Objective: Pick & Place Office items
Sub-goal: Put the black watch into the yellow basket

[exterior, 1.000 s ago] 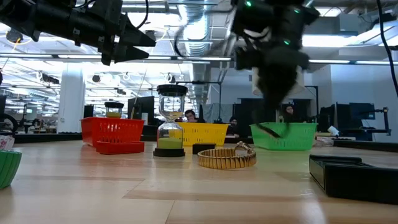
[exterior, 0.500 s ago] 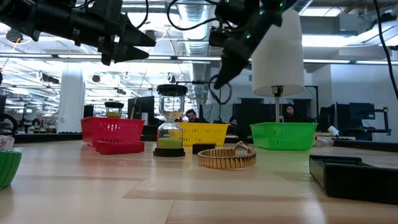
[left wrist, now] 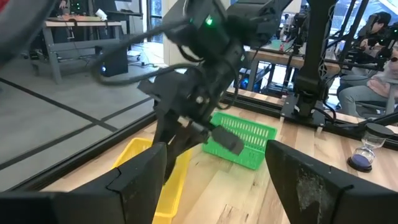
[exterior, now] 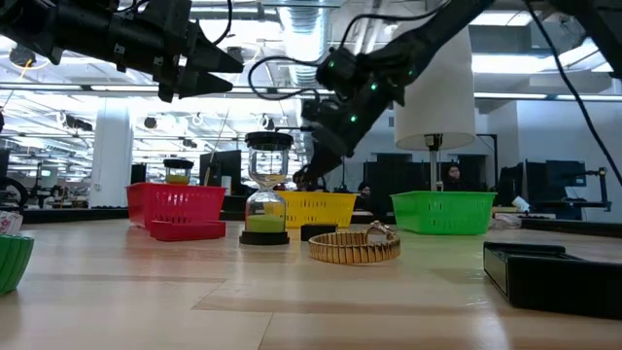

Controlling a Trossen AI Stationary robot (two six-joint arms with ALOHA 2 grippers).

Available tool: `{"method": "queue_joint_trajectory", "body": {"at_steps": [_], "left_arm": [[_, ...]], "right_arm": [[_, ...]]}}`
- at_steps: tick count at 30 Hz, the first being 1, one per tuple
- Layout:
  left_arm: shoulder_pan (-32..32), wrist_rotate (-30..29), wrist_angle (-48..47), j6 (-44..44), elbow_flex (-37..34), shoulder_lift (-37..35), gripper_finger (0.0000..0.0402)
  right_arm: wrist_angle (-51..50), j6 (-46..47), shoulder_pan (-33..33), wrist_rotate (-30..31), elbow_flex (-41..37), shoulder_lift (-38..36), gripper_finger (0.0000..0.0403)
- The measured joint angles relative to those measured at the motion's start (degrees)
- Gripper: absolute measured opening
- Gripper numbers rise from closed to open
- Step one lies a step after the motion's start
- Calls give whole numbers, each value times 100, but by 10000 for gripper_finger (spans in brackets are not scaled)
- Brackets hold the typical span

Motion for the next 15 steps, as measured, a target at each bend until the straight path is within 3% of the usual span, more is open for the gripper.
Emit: {"method": "queue_joint_trajectory", "body": {"at_steps": [8,15], "left_arm": [[2,0,-20,0,0,0,269],[2,0,-18,0,0,0,269]], "right_arm": [[-68,1,-11,73,341,232,69],[-186,-12,-9,77,327,189,110]]}}
